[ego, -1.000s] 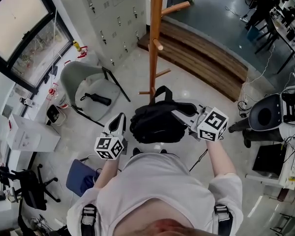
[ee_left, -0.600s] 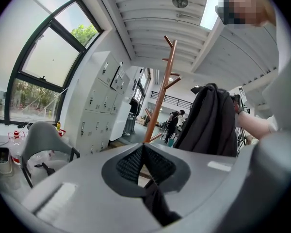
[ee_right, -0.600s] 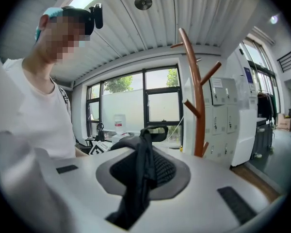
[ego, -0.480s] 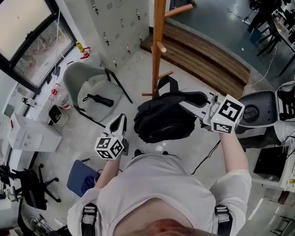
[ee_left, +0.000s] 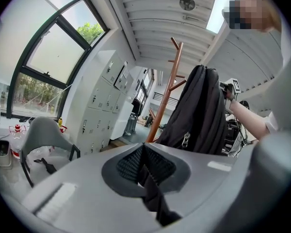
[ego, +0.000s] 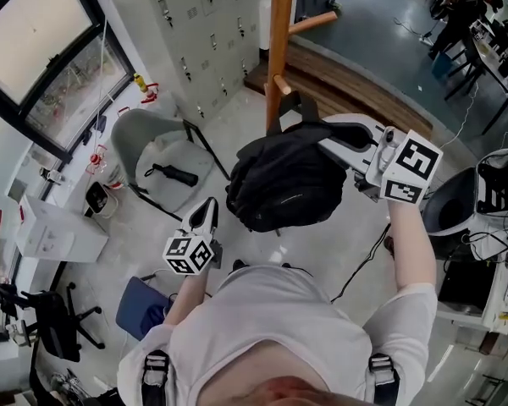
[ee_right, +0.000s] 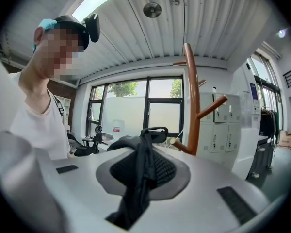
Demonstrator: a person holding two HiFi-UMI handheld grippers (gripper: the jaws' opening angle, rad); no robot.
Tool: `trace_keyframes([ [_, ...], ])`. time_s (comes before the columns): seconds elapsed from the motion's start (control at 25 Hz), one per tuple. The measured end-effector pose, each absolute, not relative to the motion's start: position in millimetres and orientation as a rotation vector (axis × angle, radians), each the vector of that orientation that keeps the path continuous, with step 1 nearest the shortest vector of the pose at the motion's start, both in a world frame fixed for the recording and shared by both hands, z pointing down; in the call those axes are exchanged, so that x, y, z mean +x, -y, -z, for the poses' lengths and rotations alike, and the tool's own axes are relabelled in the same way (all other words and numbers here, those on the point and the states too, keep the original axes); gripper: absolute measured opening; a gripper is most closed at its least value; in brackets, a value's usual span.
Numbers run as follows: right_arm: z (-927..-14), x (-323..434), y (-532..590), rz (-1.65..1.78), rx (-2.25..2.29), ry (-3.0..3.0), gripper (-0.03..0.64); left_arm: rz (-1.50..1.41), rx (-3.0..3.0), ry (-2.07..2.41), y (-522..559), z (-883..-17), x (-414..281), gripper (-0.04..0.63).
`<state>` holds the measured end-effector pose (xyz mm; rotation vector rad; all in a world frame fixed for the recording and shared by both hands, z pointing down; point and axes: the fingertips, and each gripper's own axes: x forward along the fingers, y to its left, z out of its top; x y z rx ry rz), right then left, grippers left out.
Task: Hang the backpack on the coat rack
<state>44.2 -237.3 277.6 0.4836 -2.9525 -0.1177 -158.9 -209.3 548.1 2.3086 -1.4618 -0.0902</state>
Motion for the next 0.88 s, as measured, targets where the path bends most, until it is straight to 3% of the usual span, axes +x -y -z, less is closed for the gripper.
trace_keyframes([
  [0.4, -251.5, 22.9, 276.7, 0.174, 0.439, 2.976, 0.060, 0.088, 2.281, 1.460, 224.8, -553.8, -164.3, 0.011],
  [0.88, -290.0, 33.4, 305.7, 0.038, 0.523, 2.994, 0.060, 0.035, 2.293, 1.449, 226.7, -565.0, -158.5, 0.011],
])
